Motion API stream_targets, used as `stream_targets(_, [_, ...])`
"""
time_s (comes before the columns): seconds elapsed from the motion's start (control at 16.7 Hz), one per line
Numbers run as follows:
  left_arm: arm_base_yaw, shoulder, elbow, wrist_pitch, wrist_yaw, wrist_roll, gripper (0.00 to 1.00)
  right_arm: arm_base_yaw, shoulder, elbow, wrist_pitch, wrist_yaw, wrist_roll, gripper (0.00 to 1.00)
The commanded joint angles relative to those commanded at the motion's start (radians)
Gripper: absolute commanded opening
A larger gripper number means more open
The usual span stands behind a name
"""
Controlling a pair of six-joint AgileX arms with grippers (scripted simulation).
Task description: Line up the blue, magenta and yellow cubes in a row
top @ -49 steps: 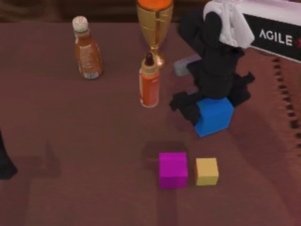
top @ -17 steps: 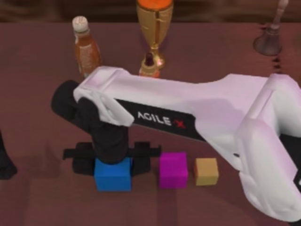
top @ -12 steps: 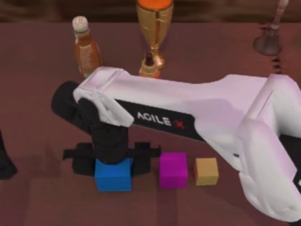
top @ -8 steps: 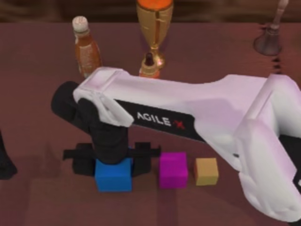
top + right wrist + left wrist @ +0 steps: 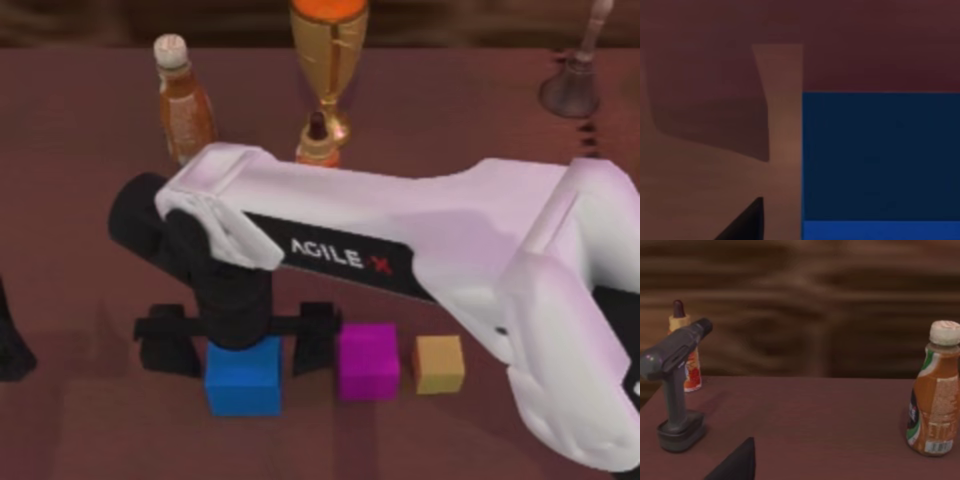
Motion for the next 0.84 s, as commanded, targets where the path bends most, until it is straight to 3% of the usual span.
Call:
stream_targets(0.36, [0.000,0.000,0.000,0.000,0.000,0.000,1.00,0.001,0.001,0.017,-0.017,0.000,-0.001,1.00])
stream_targets(0.84, [0.000,0.000,0.000,0.000,0.000,0.000,1.00,0.007,-0.020,0.240,-0.260,0.000,0.000,1.00])
